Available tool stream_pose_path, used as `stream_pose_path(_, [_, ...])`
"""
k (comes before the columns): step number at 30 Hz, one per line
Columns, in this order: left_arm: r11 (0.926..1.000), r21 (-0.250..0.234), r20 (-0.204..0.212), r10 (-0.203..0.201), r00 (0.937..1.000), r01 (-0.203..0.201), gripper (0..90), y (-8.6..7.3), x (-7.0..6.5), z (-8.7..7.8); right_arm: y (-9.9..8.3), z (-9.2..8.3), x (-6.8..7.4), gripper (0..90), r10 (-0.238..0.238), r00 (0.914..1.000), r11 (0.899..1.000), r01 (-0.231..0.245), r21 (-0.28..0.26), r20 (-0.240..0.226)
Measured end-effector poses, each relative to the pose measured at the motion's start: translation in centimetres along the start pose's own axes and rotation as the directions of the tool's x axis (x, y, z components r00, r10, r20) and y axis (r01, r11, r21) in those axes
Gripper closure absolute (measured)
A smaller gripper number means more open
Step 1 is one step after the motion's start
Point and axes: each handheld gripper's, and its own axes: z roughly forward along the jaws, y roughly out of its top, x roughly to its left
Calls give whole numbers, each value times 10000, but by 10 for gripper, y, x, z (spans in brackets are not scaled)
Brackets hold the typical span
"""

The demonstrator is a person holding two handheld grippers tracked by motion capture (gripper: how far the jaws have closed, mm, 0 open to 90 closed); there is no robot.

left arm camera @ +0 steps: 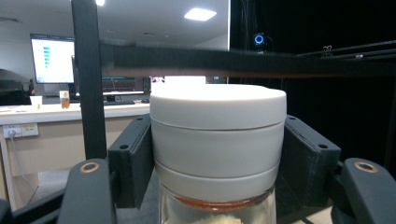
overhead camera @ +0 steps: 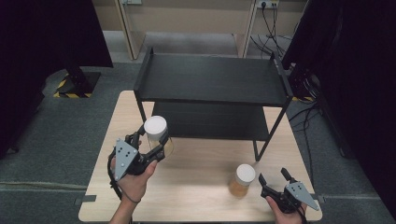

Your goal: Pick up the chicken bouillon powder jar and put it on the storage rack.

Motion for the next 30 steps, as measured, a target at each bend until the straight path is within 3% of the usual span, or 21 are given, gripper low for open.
stream_pose_path(12, [9999, -138, -165, 80, 9998, -82, 337, 29, -2, 9, 0, 0, 0, 94, 15, 10000, 10000, -15, -14, 6])
stream_pose_path(30, [9973, -721, -257, 105, 9996, -123, 337, 67, -3, 24, 0, 0, 0, 94, 15, 10000, 10000, -15, -7, 13])
